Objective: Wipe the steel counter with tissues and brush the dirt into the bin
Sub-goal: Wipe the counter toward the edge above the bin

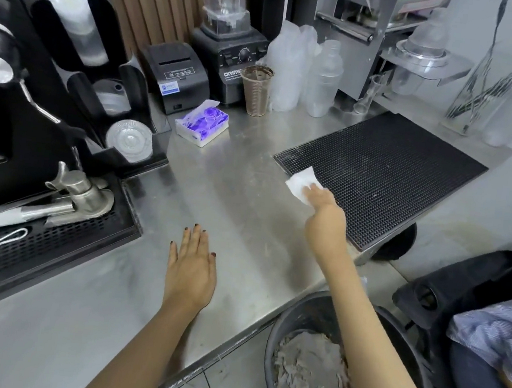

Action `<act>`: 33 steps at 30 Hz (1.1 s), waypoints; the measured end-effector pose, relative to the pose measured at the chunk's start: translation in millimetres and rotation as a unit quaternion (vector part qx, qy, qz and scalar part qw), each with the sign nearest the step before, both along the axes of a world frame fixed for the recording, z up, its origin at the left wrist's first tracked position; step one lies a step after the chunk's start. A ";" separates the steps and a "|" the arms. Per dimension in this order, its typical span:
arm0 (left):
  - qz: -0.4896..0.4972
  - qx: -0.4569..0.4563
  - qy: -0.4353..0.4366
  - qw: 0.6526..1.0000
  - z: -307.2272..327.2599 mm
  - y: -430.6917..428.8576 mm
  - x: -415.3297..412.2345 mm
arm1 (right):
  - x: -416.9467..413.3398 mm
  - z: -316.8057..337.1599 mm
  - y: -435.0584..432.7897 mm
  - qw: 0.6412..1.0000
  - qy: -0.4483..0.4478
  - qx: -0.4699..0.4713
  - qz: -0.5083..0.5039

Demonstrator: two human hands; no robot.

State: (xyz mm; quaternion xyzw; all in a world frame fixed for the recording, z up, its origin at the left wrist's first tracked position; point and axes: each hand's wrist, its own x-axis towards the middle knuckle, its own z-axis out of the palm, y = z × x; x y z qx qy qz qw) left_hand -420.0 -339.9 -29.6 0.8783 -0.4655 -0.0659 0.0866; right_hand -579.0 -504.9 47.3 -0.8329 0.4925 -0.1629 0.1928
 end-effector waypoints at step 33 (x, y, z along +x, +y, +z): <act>-0.004 0.029 -0.012 1.000 -0.6 -0.5 1.0 | -169.2 -65.6 60.4 0.990 0.034 0.119 0.061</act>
